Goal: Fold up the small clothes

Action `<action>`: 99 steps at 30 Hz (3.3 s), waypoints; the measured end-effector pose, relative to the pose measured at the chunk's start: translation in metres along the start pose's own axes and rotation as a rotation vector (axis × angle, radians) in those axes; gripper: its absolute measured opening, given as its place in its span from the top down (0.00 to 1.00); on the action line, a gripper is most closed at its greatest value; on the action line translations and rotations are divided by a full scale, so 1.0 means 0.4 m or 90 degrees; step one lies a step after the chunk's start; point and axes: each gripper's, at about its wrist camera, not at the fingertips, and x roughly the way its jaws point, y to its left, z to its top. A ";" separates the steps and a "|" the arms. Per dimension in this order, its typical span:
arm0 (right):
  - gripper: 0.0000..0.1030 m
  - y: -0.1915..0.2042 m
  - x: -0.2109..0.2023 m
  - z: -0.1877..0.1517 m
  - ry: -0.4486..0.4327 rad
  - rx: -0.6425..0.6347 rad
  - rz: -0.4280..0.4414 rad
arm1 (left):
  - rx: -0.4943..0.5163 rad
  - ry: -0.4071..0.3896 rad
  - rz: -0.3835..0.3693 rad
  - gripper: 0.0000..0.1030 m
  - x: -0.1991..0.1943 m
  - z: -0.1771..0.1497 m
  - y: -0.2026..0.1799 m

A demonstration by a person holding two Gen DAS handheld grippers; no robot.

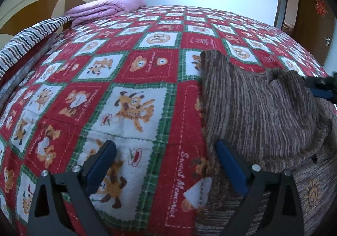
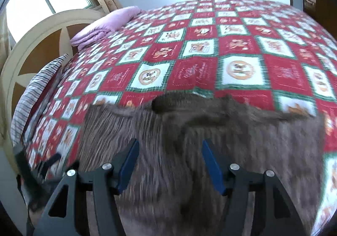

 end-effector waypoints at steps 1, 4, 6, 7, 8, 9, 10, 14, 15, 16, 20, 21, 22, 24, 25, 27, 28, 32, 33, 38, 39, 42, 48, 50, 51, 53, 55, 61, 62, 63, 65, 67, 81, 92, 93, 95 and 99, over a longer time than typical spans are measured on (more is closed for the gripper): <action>0.42 0.004 0.016 0.004 0.008 0.001 0.014 | 0.000 0.000 0.000 0.04 0.000 0.000 0.000; 0.77 0.052 0.035 -0.009 0.023 -0.046 0.009 | -0.001 -0.001 -0.003 0.03 0.000 -0.001 0.001; 0.87 0.095 0.025 -0.027 0.024 -0.102 -0.028 | 0.000 -0.001 -0.002 0.03 0.000 -0.002 0.001; 0.90 0.114 0.008 -0.037 0.014 -0.124 -0.060 | 0.000 0.000 0.000 0.02 0.000 -0.002 0.001; 0.90 0.127 -0.010 -0.043 0.000 -0.142 -0.094 | 0.000 0.001 0.007 0.01 0.002 -0.001 0.000; 0.90 0.144 -0.031 -0.050 -0.024 -0.173 -0.149 | 0.002 0.002 0.015 0.00 0.003 -0.001 -0.003; 0.90 0.167 -0.052 -0.059 -0.057 -0.217 -0.233 | 0.005 0.002 0.019 0.00 0.003 -0.001 -0.006; 0.81 0.129 -0.062 -0.047 -0.063 -0.210 -0.318 | 0.004 0.003 0.017 0.00 0.003 0.000 -0.003; 0.79 0.109 -0.064 -0.043 -0.053 -0.186 -0.300 | 0.004 0.003 0.017 0.00 0.003 0.000 -0.003; 0.75 0.071 -0.075 -0.041 -0.043 -0.136 -0.259 | 0.004 0.002 0.017 0.00 0.003 0.000 -0.003; 0.70 -0.007 -0.111 -0.065 -0.015 -0.028 -0.145 | 0.002 0.002 0.015 0.00 0.003 -0.001 -0.003; 0.70 -0.012 -0.113 -0.082 -0.007 -0.008 -0.110 | 0.002 0.002 0.016 0.00 0.003 -0.001 -0.002; 0.68 -0.014 -0.112 -0.093 -0.001 0.002 -0.093 | 0.002 0.002 0.015 0.00 0.003 -0.001 -0.002; 0.61 -0.003 -0.108 -0.129 0.016 0.007 -0.064 | 0.001 0.002 0.014 0.00 0.003 -0.001 -0.003; 0.60 0.010 -0.102 -0.149 0.023 -0.011 -0.061 | 0.002 0.002 0.015 0.00 0.003 -0.001 -0.004; 0.62 0.046 -0.086 -0.184 0.041 -0.071 -0.142 | 0.003 0.002 0.017 0.00 0.002 -0.001 -0.003; 0.73 0.052 -0.085 -0.202 0.046 -0.080 -0.157 | 0.000 0.001 0.018 0.00 -0.001 -0.001 -0.001; 0.80 0.071 -0.110 -0.262 0.069 -0.140 -0.176 | -0.017 -0.001 0.035 0.00 -0.014 -0.011 0.014; 0.80 0.076 -0.122 -0.273 0.071 -0.148 -0.174 | -0.021 -0.002 0.035 0.00 -0.017 -0.013 0.018; 0.65 0.028 -0.204 -0.306 -0.006 -0.118 -0.119 | -0.079 -0.014 -0.022 0.00 -0.043 -0.010 0.070; 0.61 0.015 -0.217 -0.318 -0.021 -0.116 -0.120 | -0.102 -0.023 -0.044 0.00 -0.055 -0.007 0.090; 0.57 -0.014 -0.233 -0.363 -0.043 -0.115 -0.126 | -0.088 -0.060 -0.045 0.00 -0.085 0.026 0.095; 0.55 -0.057 -0.238 -0.410 -0.077 -0.094 -0.114 | 0.021 -0.070 -0.033 0.00 -0.079 0.125 -0.046; 0.54 -0.059 -0.235 -0.409 -0.076 -0.091 -0.113 | 0.068 -0.058 -0.017 0.00 -0.058 0.139 -0.114; 0.54 -0.056 -0.234 -0.410 -0.077 -0.094 -0.115 | 0.093 -0.044 0.002 0.00 -0.036 0.141 -0.151; 0.47 -0.049 -0.233 -0.413 -0.077 -0.103 -0.111 | 0.135 -0.023 0.079 0.00 0.016 0.131 -0.201; 0.43 -0.046 -0.233 -0.417 -0.078 -0.109 -0.108 | 0.177 -0.022 0.140 0.00 0.045 0.104 -0.217; 0.43 -0.071 -0.246 -0.421 -0.092 -0.083 -0.075 | 0.054 0.000 0.134 0.00 0.053 0.080 -0.046; 0.43 -0.077 -0.249 -0.421 -0.095 -0.077 -0.068 | 0.043 0.010 0.123 0.00 0.054 0.081 -0.026; 0.43 -0.079 -0.250 -0.420 -0.096 -0.074 -0.065 | 0.044 0.011 0.125 0.00 0.054 0.082 -0.024; 0.43 -0.082 -0.249 -0.419 -0.095 -0.070 -0.061 | 0.055 -0.003 0.137 0.00 0.044 0.081 -0.035; 0.43 -0.082 -0.250 -0.419 -0.096 -0.071 -0.061 | 0.057 -0.018 0.141 0.00 0.019 0.080 -0.047; 0.41 -0.088 -0.282 -0.443 -0.076 -0.062 -0.070 | 0.066 0.000 0.119 0.00 -0.010 0.021 -0.047; 0.17 -0.057 -0.310 -0.525 -0.037 -0.135 -0.140 | -0.007 0.009 0.022 0.00 -0.079 -0.041 0.018; 0.17 -0.059 -0.323 -0.536 -0.041 -0.127 -0.138 | -0.001 0.009 0.017 0.00 -0.090 -0.054 0.018; 0.17 -0.063 -0.340 -0.558 -0.049 -0.127 -0.145 | 0.021 0.013 0.017 0.00 -0.112 -0.087 0.012; 0.17 -0.064 -0.378 -0.593 -0.065 -0.125 -0.155 | 0.035 -0.012 -0.003 0.00 -0.177 -0.139 0.016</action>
